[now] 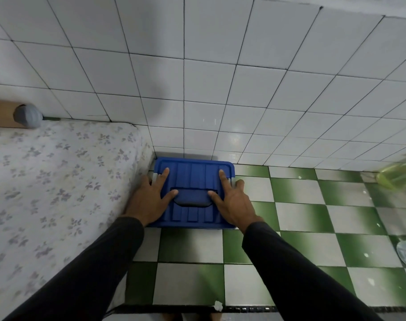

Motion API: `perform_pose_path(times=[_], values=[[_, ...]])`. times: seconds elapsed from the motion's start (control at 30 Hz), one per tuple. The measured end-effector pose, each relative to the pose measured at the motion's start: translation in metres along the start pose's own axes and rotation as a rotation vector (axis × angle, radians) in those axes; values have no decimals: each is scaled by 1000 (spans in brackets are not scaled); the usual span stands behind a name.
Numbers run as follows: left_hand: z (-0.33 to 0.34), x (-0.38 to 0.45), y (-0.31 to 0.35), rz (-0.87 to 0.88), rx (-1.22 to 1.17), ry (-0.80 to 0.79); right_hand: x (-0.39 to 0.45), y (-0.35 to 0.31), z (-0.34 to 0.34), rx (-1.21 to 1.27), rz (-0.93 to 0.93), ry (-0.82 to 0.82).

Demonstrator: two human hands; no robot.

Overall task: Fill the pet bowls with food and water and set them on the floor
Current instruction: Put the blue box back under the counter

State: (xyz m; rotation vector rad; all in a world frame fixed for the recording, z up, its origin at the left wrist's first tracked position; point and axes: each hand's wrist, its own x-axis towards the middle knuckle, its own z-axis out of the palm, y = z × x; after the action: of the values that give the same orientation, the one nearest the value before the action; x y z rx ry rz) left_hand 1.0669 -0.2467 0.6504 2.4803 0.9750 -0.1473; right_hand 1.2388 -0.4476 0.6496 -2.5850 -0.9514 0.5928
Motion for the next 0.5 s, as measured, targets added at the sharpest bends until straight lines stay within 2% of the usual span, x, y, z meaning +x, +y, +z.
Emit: perform_pose_path(times=[0.5], values=[[21, 6, -4, -19, -177, 91, 4, 5, 10, 19, -17, 90]])
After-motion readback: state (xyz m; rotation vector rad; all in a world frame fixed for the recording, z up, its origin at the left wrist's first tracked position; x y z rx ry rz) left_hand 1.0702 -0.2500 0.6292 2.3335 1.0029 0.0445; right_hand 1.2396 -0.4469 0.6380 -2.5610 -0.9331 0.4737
